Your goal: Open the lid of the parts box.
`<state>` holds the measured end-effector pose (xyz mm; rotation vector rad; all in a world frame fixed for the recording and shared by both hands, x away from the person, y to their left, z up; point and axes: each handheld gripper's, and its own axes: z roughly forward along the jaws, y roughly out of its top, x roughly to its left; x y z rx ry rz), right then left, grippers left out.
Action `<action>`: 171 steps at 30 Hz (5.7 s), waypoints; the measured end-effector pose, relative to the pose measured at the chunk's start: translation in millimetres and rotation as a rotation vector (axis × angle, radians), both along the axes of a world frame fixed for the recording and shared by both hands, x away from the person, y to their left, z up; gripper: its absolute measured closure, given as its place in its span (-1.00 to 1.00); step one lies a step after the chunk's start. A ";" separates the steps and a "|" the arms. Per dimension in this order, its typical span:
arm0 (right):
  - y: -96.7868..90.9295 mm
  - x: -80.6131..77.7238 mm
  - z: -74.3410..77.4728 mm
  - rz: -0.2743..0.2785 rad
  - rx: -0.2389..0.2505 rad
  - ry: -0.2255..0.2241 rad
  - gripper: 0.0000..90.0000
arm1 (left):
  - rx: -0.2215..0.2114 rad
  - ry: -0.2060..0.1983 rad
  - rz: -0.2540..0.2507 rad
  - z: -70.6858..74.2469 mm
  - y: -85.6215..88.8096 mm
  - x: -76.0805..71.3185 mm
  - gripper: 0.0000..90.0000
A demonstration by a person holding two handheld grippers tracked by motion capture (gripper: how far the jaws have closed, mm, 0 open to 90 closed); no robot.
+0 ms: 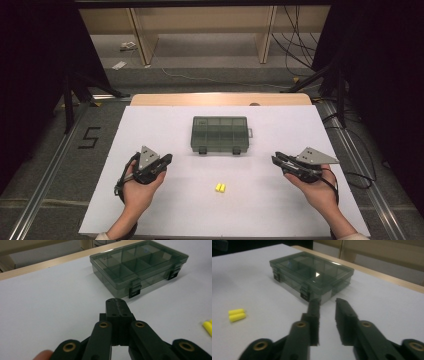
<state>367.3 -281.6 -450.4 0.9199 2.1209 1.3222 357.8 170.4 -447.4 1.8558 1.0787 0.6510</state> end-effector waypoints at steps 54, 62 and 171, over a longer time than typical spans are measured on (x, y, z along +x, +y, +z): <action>64.1 76.2 -35.1 0.004 -0.124 0.178 1.00 | 0.182 0.141 -0.034 -37.5 -51.4 84.5 1.00; 64.9 76.5 -37.1 0.006 -0.138 0.177 1.00 | 0.184 0.139 -0.035 -37.8 -52.8 84.8 1.00; 91.9 99.9 19.4 -0.186 -0.140 -0.148 0.70 | 0.108 -0.032 0.024 10.7 -62.1 111.3 0.60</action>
